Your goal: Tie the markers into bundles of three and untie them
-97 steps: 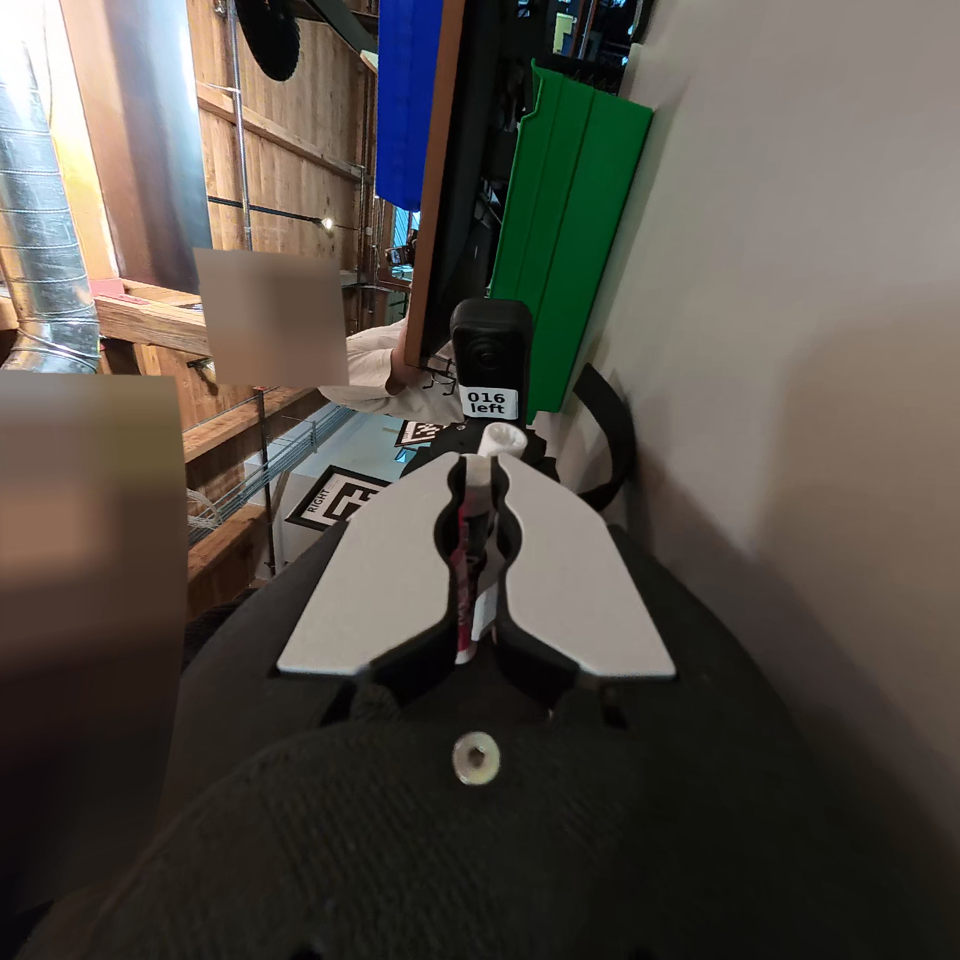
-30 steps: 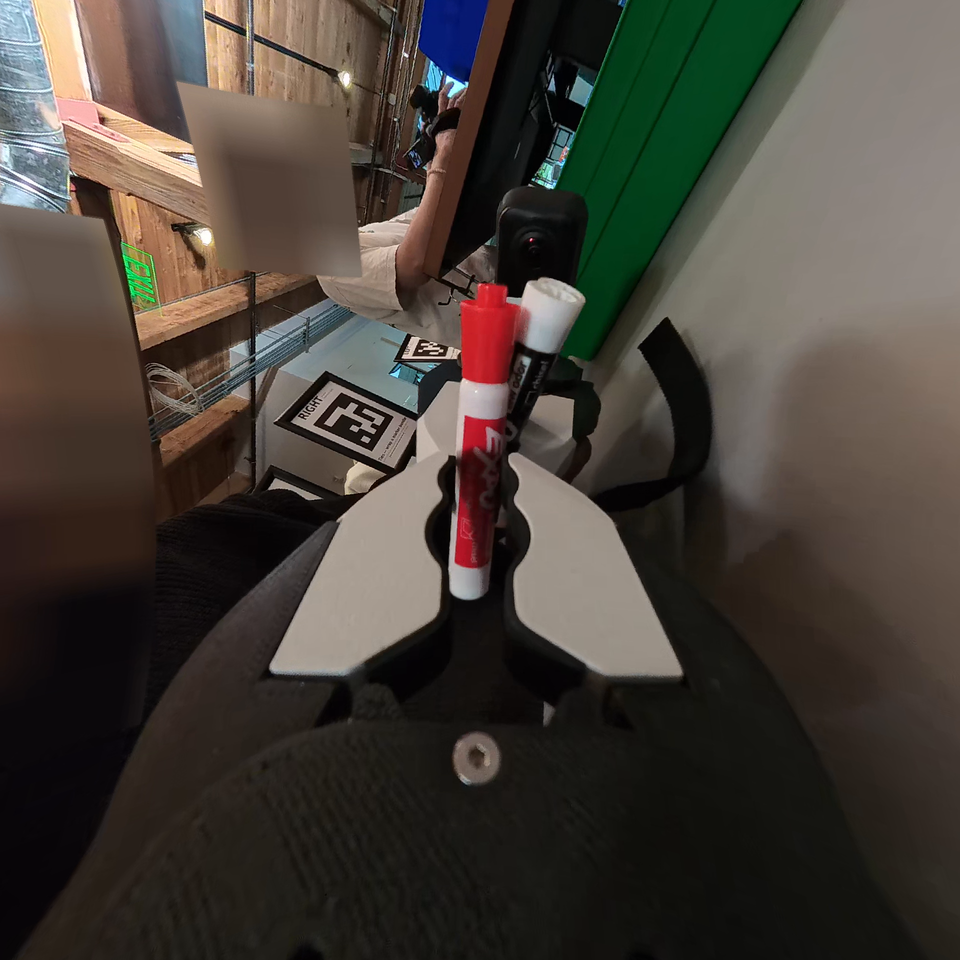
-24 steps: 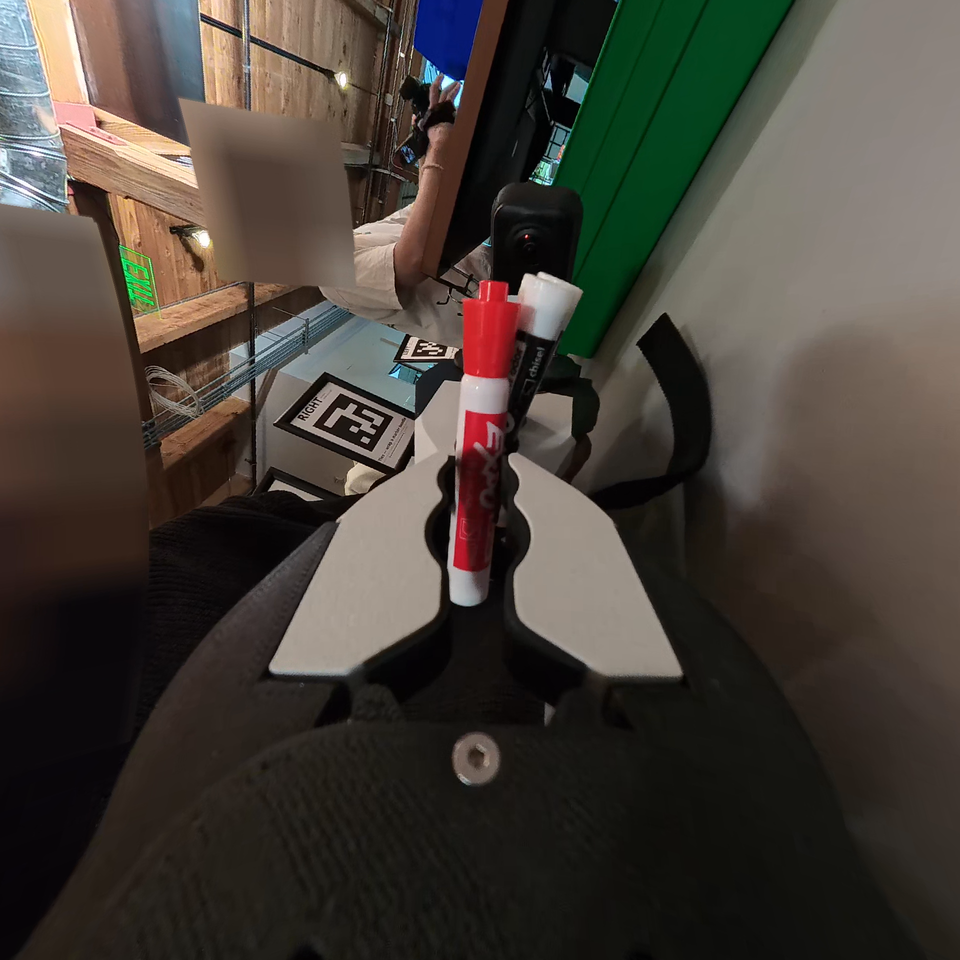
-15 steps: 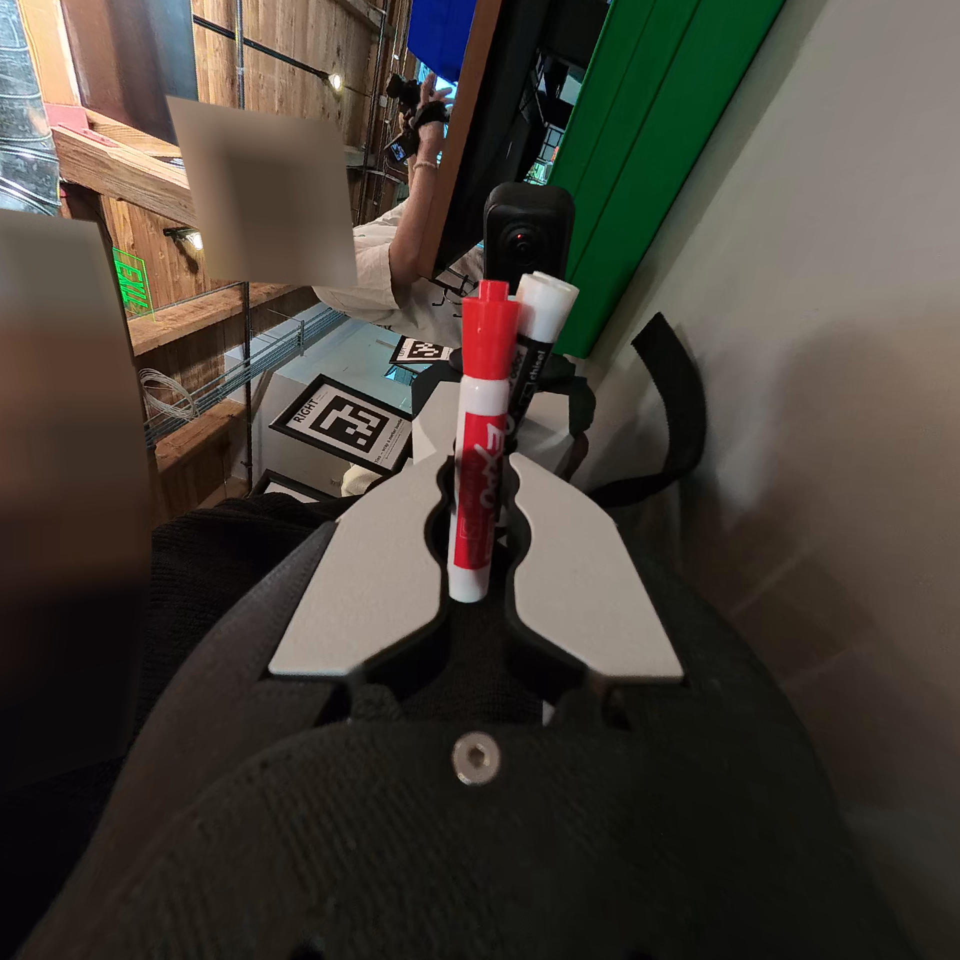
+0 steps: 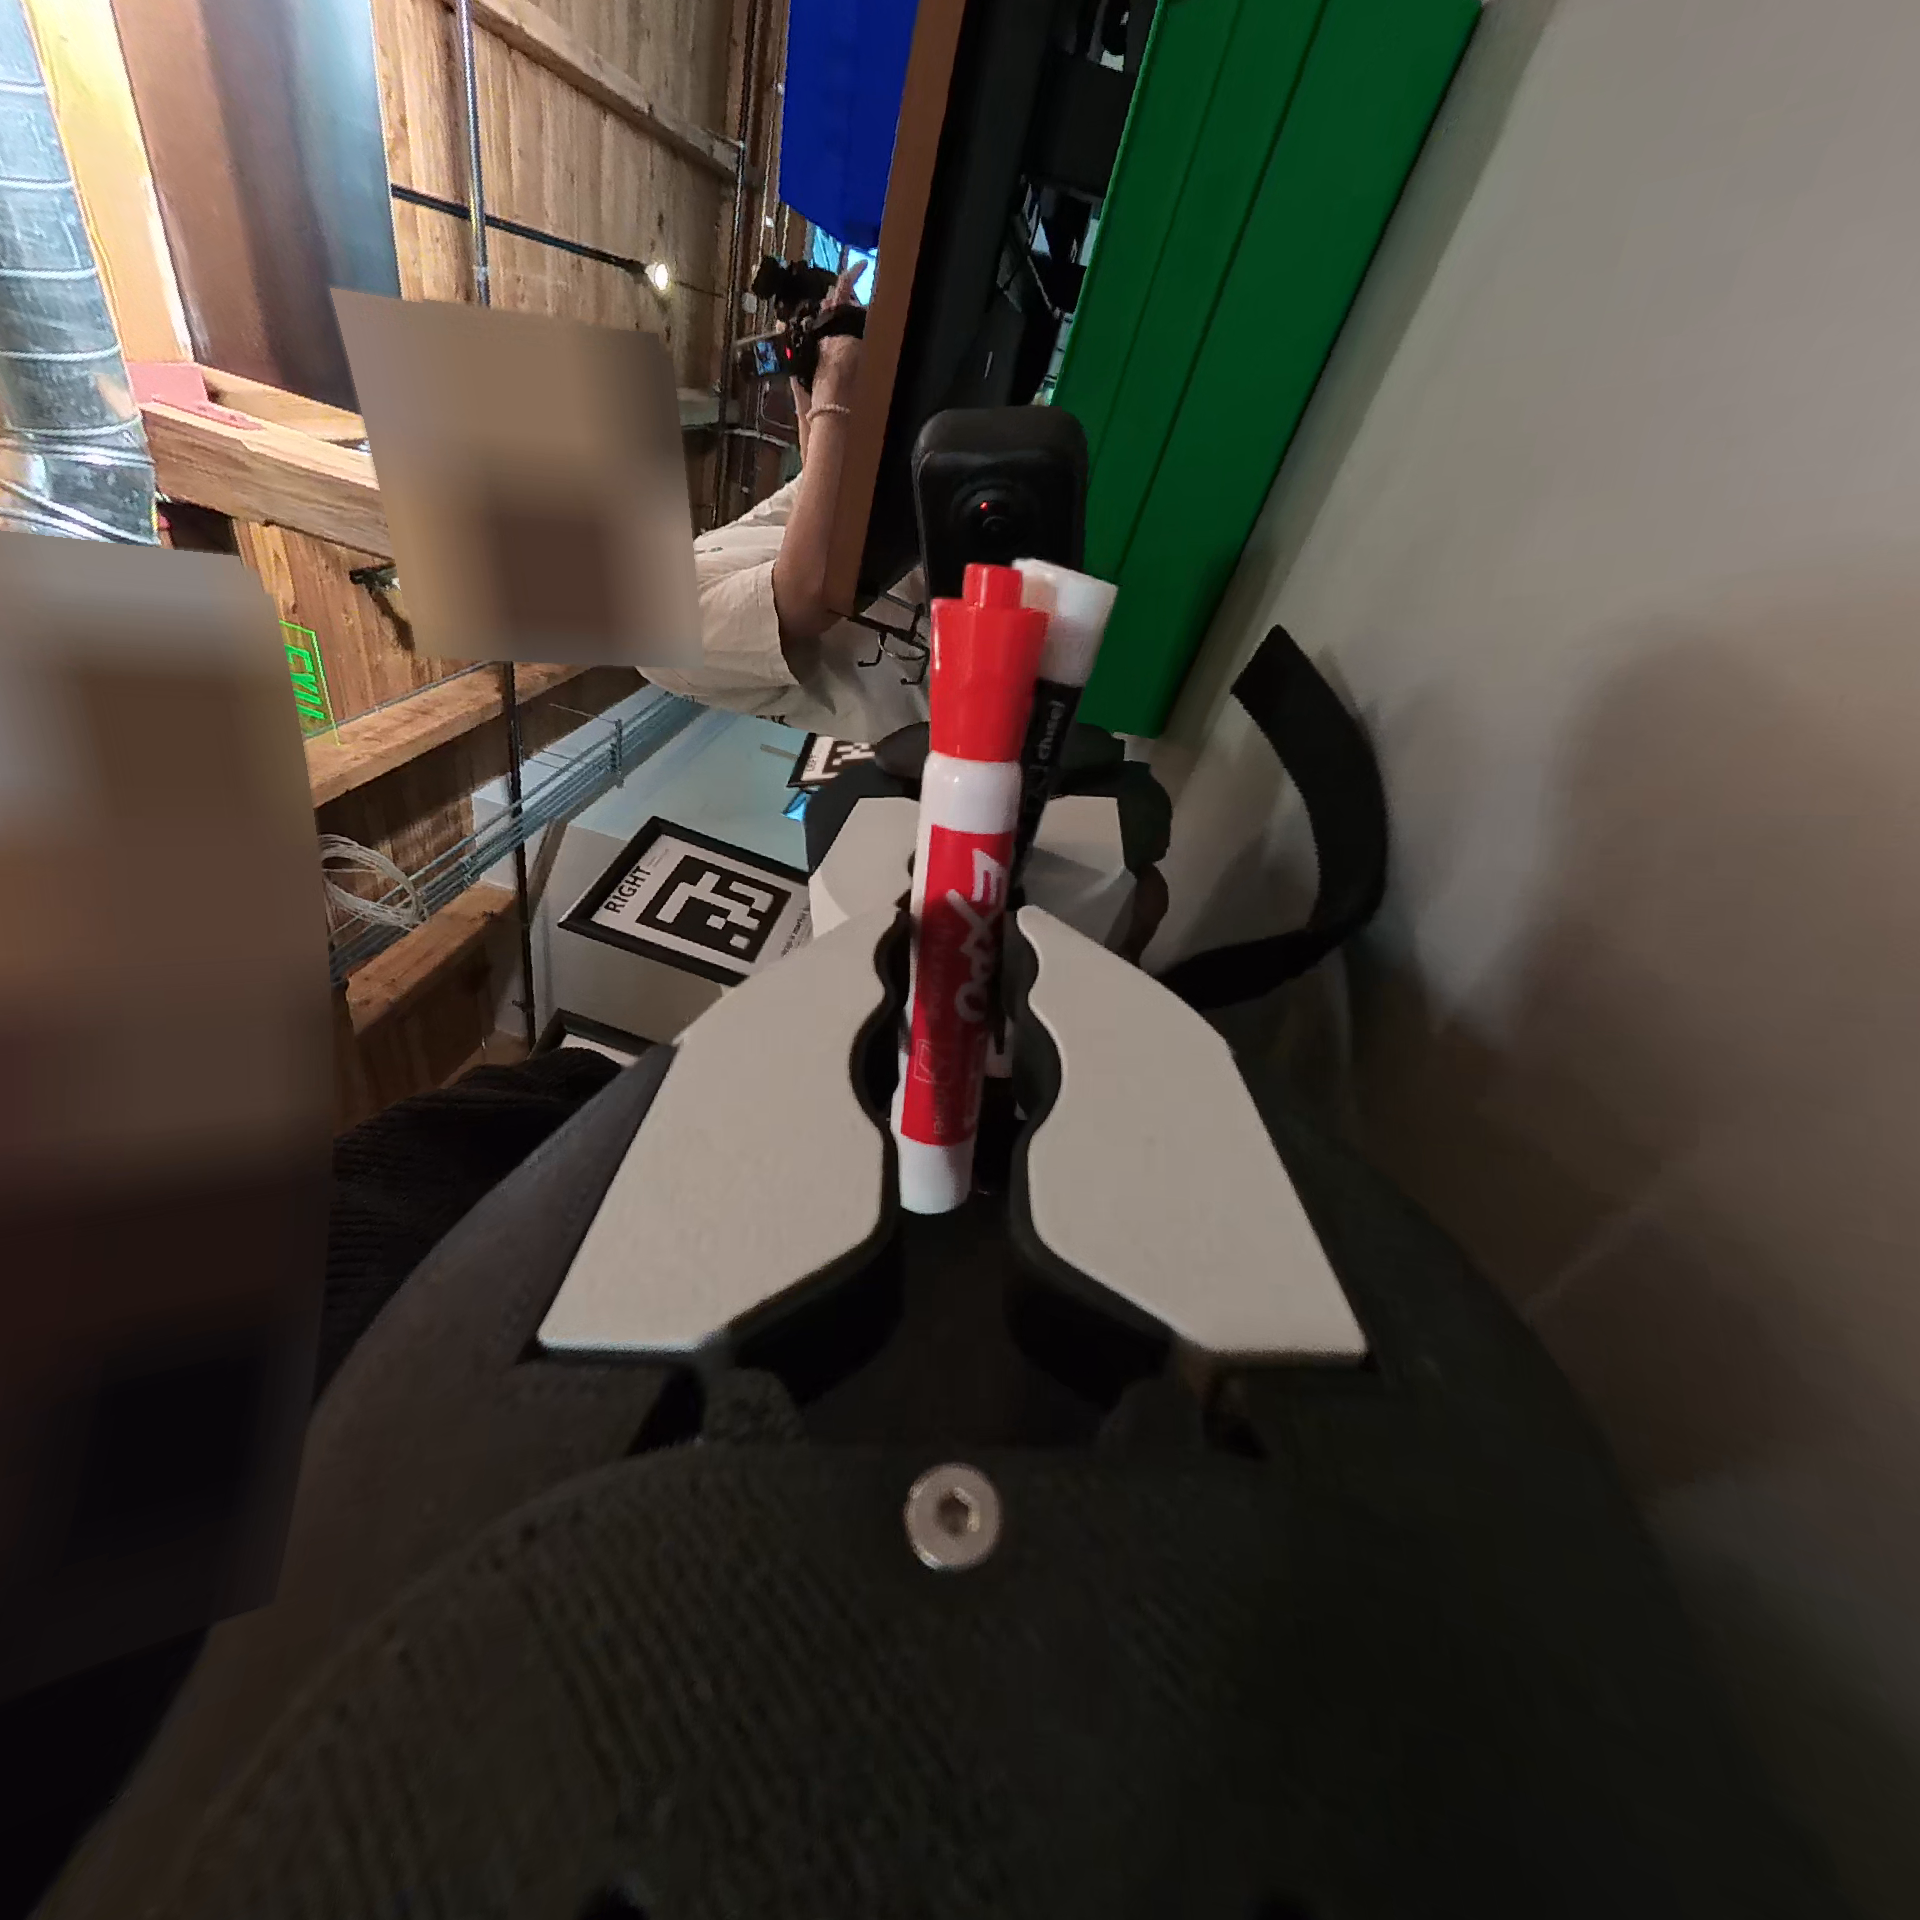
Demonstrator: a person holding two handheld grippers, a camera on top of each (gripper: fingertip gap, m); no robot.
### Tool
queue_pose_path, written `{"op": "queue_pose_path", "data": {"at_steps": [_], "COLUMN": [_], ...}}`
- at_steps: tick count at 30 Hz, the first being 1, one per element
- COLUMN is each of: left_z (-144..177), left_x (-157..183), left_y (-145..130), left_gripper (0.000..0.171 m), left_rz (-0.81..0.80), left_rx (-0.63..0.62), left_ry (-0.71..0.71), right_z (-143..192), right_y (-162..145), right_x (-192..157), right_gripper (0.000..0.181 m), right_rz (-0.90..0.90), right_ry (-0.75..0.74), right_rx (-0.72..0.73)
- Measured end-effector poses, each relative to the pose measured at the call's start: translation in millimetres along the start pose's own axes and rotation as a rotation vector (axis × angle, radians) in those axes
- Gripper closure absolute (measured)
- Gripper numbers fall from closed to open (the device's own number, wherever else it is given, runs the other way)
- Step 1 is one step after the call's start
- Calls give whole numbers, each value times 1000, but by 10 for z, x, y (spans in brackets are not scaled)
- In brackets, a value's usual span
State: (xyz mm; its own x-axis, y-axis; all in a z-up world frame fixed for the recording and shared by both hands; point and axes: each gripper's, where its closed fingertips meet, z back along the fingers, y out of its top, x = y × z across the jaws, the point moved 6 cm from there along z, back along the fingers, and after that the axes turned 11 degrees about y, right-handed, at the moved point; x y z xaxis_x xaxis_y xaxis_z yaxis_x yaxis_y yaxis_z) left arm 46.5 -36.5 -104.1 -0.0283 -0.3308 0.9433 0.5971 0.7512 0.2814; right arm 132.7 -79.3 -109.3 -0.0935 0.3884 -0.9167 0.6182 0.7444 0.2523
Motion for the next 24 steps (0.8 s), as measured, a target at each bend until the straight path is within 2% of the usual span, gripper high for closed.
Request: {"op": "queue_pose_path", "data": {"at_steps": [15, 24], "left_z": [4, 12], "left_x": [-31, -37], "left_y": [15, 22], "left_gripper": [147, 147], "left_rz": [-15, -35], "left_rx": [16, 26], "left_ry": [42, 65], "right_z": [1, -15], "right_y": [-28, -27], "right_x": [55, 45], "right_gripper": [165, 165], "right_rz": [-93, -67], "right_ry": [-7, -48], "right_rx": [141, 168]}}
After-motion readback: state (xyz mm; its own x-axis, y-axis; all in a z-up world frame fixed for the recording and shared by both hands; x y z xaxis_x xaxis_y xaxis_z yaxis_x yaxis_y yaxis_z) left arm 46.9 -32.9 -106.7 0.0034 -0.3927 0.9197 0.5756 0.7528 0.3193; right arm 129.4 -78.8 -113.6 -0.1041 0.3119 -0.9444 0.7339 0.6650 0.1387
